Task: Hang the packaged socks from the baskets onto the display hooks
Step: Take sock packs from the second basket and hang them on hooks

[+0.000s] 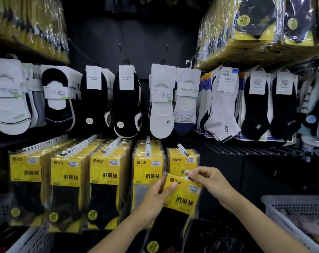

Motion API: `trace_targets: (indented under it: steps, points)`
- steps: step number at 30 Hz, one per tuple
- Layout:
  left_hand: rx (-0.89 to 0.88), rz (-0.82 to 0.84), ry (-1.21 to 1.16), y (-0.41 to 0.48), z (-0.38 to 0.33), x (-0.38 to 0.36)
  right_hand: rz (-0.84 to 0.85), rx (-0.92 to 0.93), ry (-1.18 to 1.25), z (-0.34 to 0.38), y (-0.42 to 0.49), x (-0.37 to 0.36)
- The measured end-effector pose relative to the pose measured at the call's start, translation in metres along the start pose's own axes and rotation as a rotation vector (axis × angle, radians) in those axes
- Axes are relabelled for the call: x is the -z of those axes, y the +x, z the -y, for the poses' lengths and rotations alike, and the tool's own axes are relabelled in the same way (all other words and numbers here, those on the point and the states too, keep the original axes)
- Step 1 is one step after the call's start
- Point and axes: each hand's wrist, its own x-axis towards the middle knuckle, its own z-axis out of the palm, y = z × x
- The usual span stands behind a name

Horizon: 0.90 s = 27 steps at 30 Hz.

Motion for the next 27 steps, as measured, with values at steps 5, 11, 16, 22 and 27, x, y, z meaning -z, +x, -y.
trace_targets:
  steps: [5, 11, 16, 22, 27]
  points:
    - [-0.011, -0.059, 0.009, 0.002, 0.000, -0.007, -0.019, -0.006, 0.025, -0.005, 0.000, -0.002]
    - [-0.039, -0.137, 0.041, 0.011, -0.004, -0.017, -0.013, -0.125, 0.156, -0.030, -0.007, 0.000]
    - [0.007, -0.113, 0.128, 0.016, 0.000, -0.024, -0.307, -0.103, 0.217, -0.031, 0.008, 0.012]
    - [0.047, -0.194, 0.113, 0.022, 0.012, -0.033, -0.301, -0.043, 0.125, -0.032, 0.043, 0.003]
    - [0.021, -0.202, 0.211, 0.033, 0.031, -0.036, -0.419, -0.070, 0.142, -0.051, 0.069, -0.006]
